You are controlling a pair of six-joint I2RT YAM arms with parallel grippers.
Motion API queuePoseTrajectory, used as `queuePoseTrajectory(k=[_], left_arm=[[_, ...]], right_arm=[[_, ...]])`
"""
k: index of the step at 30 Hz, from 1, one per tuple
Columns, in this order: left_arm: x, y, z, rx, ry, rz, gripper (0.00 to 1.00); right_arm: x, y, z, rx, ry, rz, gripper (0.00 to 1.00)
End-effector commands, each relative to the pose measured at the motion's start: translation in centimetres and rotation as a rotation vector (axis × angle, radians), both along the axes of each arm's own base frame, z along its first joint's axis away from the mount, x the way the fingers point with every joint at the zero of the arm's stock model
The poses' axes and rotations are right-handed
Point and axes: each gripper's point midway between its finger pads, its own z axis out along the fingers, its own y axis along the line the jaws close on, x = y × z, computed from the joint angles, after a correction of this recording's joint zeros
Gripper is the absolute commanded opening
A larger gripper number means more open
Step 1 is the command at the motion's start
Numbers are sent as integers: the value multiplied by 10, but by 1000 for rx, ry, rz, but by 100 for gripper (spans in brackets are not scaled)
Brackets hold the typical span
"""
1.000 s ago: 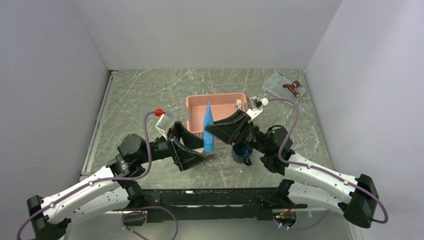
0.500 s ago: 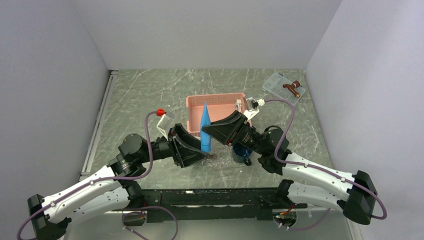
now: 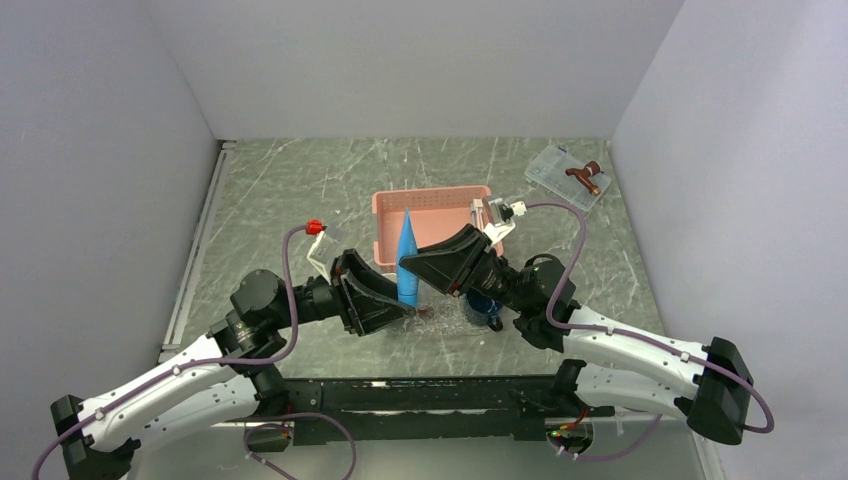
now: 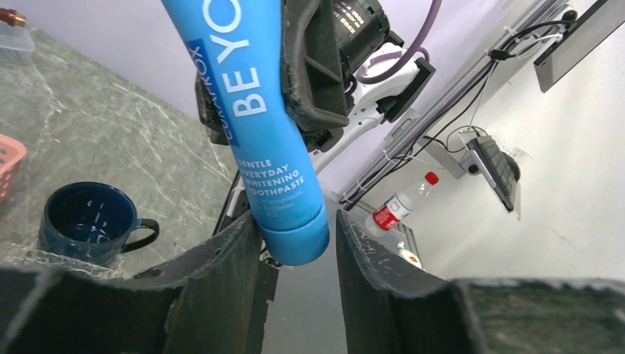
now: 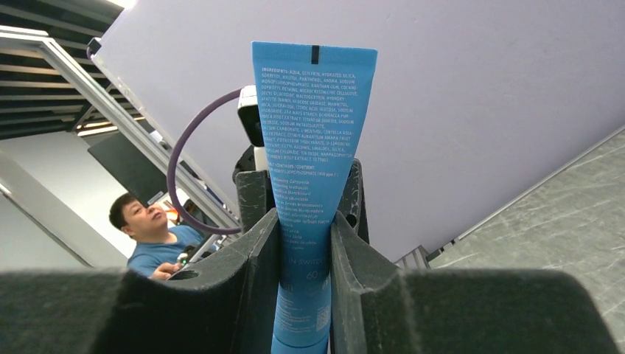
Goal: Prepare toiletry sets of a toothbrush and toothpaste on the tray
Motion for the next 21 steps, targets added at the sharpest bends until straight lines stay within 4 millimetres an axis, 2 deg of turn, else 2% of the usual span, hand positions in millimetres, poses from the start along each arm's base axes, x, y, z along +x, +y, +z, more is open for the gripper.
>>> queuePoseTrajectory(k=[1, 8, 10, 12, 15, 18, 21], left_arm=[[-1, 8, 32, -69, -69, 21, 41], [3, 6, 25, -39, -53, 38, 18], [3, 6, 24, -38, -52, 41, 8], [3, 7, 23, -35, -52, 43, 0], [5, 7, 21, -20, -49, 55, 0], [11, 9, 13, 22, -33, 92, 0], [21, 12, 0, 106, -7, 148, 0]], right_arm=[[-4, -7, 22, 57, -62, -28, 30], [-7, -9, 17, 38, -72, -38, 34], [-8, -9, 15, 27, -77, -41, 39], [-8, -10, 14, 17, -81, -44, 49], [-10, -12, 11, -3, -87, -48, 62], [-12, -16, 14, -28, -106, -57, 66], [-9, -17, 9, -114, -116, -87, 69]])
